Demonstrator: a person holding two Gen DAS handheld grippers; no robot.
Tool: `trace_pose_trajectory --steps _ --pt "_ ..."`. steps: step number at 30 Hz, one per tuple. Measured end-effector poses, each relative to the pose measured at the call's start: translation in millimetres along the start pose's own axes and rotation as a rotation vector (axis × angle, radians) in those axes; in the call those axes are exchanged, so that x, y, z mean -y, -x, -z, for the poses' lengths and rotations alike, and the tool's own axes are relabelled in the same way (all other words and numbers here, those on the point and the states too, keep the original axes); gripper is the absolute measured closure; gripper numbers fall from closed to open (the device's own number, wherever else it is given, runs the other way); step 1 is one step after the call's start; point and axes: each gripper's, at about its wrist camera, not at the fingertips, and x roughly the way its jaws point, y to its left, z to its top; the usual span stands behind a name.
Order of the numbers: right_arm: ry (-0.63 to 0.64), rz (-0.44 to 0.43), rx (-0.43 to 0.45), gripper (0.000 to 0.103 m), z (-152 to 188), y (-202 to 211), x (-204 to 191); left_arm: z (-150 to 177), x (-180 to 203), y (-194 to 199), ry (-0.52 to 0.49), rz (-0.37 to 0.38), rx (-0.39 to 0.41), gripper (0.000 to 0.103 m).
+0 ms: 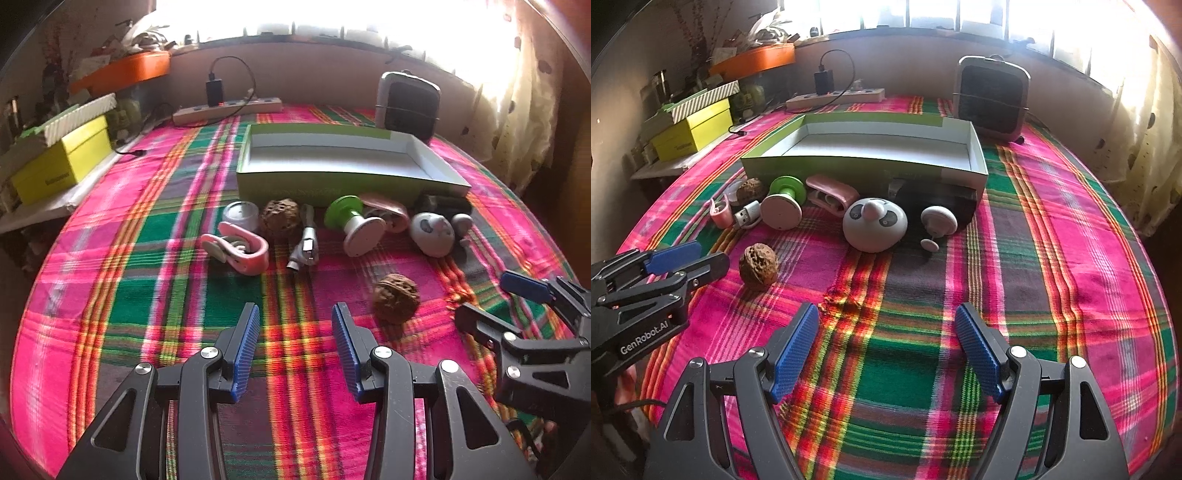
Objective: Organize objects
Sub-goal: 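Move left gripper to brown walnut while right gripper moves to white knob, then close left gripper on walnut while right gripper closes on white knob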
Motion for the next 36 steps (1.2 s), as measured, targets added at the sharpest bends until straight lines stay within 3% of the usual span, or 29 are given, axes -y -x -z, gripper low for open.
trace_pose_trajectory --steps 11,19,24,36 --pt "-0.073 0.013 -0.026 0.026 -12 -5 38 -7 22 0 -0.106 0.119 -0.018 0.064" --pt "-0.087 0.001 -0.032 0.026 -26 -13 51 -15 28 0 -0.12 0.227 -0.045 0.064" --pt "-0.088 -0.015 -0.044 0.026 -31 -19 54 -16 40 -5 -0.186 0.233 -0.06 0.064" --pt "-0.092 -0.019 -0.047 0.026 -43 -29 56 -31 42 -17 -0.19 0.203 -0.064 0.063"
